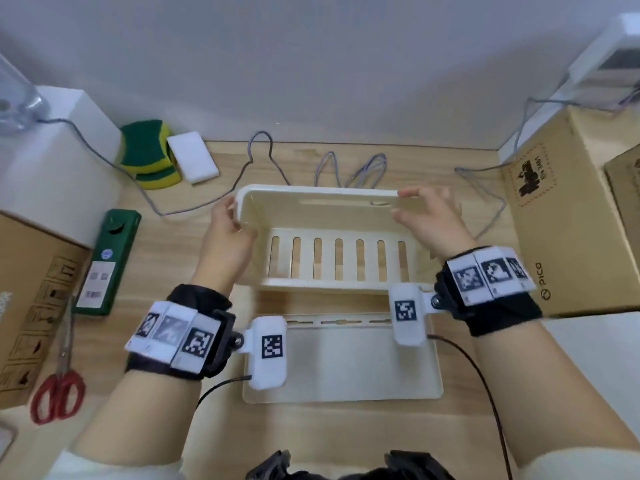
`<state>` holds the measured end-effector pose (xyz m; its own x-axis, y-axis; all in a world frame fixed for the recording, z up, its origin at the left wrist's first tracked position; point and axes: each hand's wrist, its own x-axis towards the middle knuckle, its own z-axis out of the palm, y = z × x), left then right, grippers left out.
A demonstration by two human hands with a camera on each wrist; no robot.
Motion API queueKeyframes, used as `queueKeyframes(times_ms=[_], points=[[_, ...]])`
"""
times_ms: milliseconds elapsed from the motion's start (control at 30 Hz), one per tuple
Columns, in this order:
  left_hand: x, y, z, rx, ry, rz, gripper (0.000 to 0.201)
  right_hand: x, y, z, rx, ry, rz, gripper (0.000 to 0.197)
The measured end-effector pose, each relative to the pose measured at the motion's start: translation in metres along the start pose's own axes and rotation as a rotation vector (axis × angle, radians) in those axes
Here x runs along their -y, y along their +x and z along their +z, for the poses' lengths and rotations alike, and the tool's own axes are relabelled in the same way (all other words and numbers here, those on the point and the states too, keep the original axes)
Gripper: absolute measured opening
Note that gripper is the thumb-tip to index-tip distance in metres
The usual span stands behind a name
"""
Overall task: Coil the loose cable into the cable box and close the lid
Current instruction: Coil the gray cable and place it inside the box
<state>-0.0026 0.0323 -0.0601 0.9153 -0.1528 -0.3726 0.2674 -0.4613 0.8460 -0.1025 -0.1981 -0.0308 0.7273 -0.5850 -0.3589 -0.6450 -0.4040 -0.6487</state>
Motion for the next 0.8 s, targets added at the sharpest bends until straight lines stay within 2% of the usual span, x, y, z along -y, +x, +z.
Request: queueKeyframes(times_ms=[67,200,300,367,433,533,600,633,700,800], points=[[-0.014,0.012,-0.008,-0.007,-0.014,0.025,0.064,0.012,0.003,-0.005,0.010,-0.001,-0.081,0.025],[-0.058,0.037,-0.020,-0.044,-0.085,0.183,0.058,0.050,0.017,-0.012,0.047,0.173,-0.238,0.018],[-0.079,0.070,-0.009,-0.027,0.019,0.195,0.059,0.077,0.042,-0.001,0.071,0.162,-0.296,0.022],[-0.085,0.093,0.004,0.021,0.150,0.170,0.059,0.092,0.058,0.015,0.098,0.115,-0.298,0.026],[-0.086,0.112,0.015,0.075,0.417,0.165,0.047,0.105,0.070,0.033,0.160,0.044,-0.276,0.031],[-0.089,0.126,0.022,0.119,0.868,0.247,0.024,0.114,0.079,0.057,0.228,-0.130,-0.288,0.046],[-0.093,0.129,0.019,0.086,0.969,0.293,0.022,0.118,0.079,0.067,0.253,-0.151,-0.322,0.056],[-0.096,0.130,0.015,0.051,0.951,0.338,0.021,0.119,0.079,0.069,0.263,-0.131,-0.333,0.060],[-0.103,0.128,0.005,0.029,0.770,0.441,0.019,0.120,0.080,0.072,0.275,-0.082,-0.350,0.065],[-0.121,0.114,-0.014,0.128,0.319,0.544,0.018,0.121,0.083,0.077,0.293,-0.125,-0.368,0.058]])
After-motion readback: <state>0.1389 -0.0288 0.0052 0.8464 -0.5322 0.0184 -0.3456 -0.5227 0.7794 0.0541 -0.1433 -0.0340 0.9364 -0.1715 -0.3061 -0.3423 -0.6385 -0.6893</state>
